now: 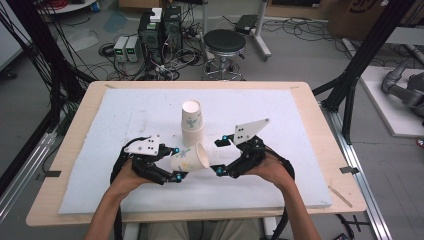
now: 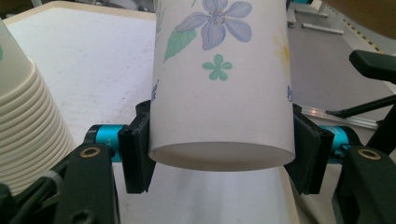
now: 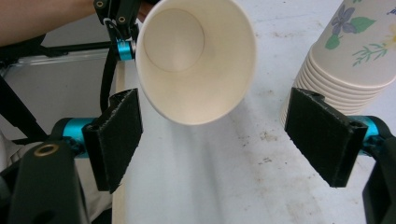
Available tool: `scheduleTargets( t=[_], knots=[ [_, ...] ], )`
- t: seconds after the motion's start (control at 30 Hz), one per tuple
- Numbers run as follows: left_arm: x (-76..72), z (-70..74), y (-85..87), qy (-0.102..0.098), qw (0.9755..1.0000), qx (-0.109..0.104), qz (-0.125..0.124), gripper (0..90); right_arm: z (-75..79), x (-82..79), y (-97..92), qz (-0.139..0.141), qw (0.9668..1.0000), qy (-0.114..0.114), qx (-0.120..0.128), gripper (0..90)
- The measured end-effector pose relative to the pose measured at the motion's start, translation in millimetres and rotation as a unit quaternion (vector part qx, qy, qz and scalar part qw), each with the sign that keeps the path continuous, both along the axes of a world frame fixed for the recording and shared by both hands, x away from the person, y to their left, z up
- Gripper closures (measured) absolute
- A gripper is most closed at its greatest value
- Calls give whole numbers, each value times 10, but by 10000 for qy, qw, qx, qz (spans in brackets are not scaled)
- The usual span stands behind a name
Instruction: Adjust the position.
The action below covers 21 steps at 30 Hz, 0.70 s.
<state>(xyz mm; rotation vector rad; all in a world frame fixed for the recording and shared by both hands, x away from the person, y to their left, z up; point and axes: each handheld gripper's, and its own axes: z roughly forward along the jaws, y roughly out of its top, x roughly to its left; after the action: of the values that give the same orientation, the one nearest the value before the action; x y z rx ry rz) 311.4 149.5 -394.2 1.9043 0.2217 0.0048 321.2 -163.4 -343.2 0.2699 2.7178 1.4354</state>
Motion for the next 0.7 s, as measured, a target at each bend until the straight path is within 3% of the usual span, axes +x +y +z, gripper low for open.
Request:
scheduleTargets(
  t=[0.27, 0.7],
  knots=[
    [17, 21, 32, -19, 9995, -303, -28, 358, -98, 14, 12, -23, 9998, 97, 155, 198],
    [27, 24, -1, -47, 9988, -473, -65, 359, -215, 19, 87, 47, 9990, 215, 396, 199]
  ],
)
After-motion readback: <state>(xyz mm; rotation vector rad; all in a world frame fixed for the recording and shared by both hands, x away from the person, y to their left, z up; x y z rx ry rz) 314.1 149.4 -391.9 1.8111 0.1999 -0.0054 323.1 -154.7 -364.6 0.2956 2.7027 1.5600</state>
